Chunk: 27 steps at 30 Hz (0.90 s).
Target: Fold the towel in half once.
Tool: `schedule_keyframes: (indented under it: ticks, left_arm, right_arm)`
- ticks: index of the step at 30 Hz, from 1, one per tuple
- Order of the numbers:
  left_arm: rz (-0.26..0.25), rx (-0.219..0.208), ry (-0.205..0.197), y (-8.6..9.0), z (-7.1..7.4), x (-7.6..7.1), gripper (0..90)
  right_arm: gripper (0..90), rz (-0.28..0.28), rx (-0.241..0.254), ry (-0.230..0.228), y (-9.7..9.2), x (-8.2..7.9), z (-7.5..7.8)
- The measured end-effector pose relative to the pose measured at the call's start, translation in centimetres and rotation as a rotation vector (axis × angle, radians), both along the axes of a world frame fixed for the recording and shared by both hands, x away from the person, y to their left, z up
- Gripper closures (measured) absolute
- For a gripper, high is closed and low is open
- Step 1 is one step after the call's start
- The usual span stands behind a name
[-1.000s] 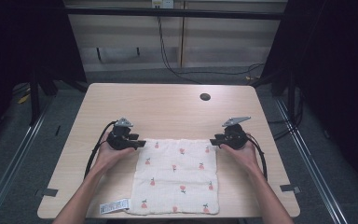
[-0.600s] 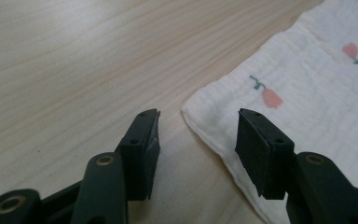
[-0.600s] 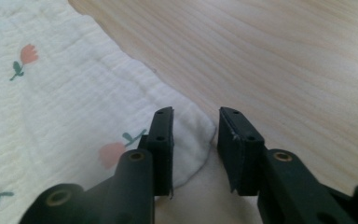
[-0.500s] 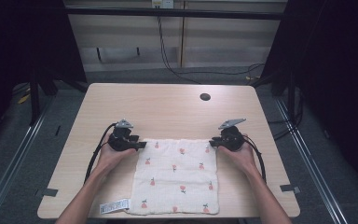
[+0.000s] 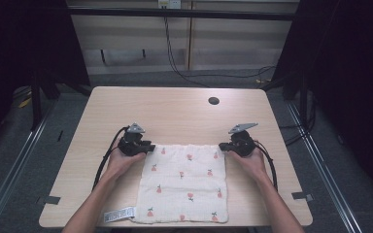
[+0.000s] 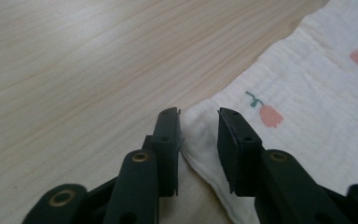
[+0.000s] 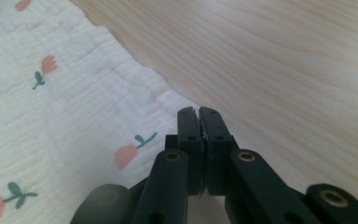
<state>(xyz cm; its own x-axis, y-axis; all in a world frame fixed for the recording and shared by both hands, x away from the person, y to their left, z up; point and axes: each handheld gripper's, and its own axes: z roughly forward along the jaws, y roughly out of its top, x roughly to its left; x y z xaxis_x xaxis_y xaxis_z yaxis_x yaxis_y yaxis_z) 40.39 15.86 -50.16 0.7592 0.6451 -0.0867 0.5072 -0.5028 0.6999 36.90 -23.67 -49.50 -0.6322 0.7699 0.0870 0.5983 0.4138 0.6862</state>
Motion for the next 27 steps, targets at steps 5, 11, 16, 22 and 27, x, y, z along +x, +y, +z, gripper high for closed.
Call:
schedule_keyframes:
  ticks: [5, 11, 16, 22, 27]
  left_arm:
    - [-0.026, -0.025, 0.021, 0.2, 0.0, 0.1, 85.0]
    - [-0.038, -0.094, -0.003, 0.8, 1.4, -0.4, 86.7]
    - [-0.054, -0.158, -0.006, 0.8, 2.3, -0.9, 87.0]
    - [-0.059, -0.157, -0.020, 0.7, 2.4, -0.9, 86.9]
    - [-0.053, -0.193, -0.027, 1.0, 3.1, -0.8, 87.0]
  right_arm:
    - [88.5, 0.003, 0.012, 0.003, 0.1, 0.1, 0.0]
    - [88.7, -0.007, 0.089, -0.012, -0.5, -0.4, 1.1]
    - [88.8, -0.011, 0.136, -0.041, -1.0, -0.7, 2.1]
    - [88.9, -0.030, 0.177, -0.052, -1.6, -0.6, 2.2]
    - [88.9, -0.036, 0.193, -0.060, -1.8, -0.5, 2.3]
